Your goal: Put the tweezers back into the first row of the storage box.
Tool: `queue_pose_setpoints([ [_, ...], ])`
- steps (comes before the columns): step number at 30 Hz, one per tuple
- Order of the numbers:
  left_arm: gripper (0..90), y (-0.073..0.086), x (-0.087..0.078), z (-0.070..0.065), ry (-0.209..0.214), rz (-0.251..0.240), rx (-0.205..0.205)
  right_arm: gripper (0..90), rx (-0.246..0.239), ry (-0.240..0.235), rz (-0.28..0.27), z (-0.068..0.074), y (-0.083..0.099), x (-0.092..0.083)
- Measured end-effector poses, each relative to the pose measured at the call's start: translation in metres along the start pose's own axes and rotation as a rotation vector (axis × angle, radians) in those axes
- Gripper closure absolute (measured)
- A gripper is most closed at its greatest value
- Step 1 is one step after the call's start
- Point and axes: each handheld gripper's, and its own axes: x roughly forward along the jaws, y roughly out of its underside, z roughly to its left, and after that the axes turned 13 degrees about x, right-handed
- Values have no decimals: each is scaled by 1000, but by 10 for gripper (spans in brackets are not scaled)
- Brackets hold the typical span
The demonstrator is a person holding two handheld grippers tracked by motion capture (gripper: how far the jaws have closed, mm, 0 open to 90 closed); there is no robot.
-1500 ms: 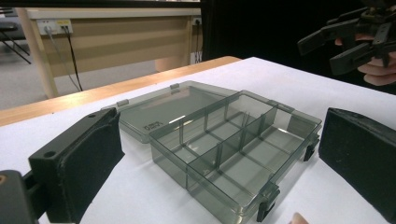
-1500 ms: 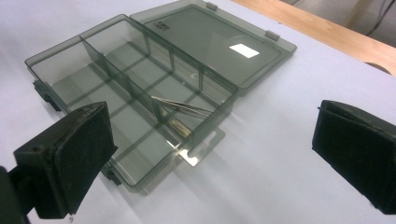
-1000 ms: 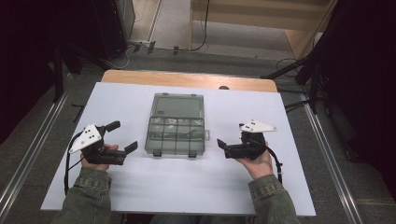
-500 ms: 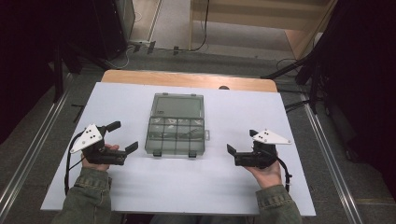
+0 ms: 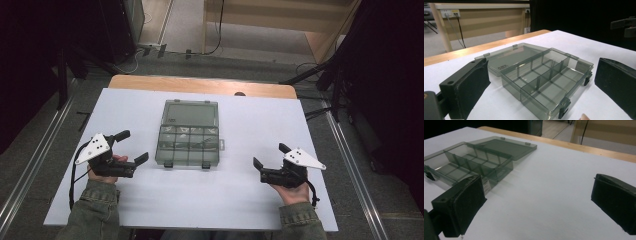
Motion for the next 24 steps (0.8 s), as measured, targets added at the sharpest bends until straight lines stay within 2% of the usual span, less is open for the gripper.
queue_pose_setpoints([
  [2, 0, 0, 1, -1, 2, 3, 1, 0, 17, 5, -38, -3, 6, -4],
  [5, 0, 0, 2, -2, 7, 3, 0, 0, 23, 26, -59, -11, 17, -9],
  [14, 0, 0, 1, -2, 10, 9, 1, 0, 34, 47, -89, -26, 37, -19],
  [17, 0, 0, 1, -2, 10, 13, 3, 0, 38, 76, -110, -32, 45, -24],
  [19, 0, 0, 1, -2, 10, 16, 4, 0, 63, 93, -136, -37, 49, -28],
  [24, 0, 0, 2, -3, 11, 18, 4, 0, 73, 101, -169, -39, 47, -31],
])
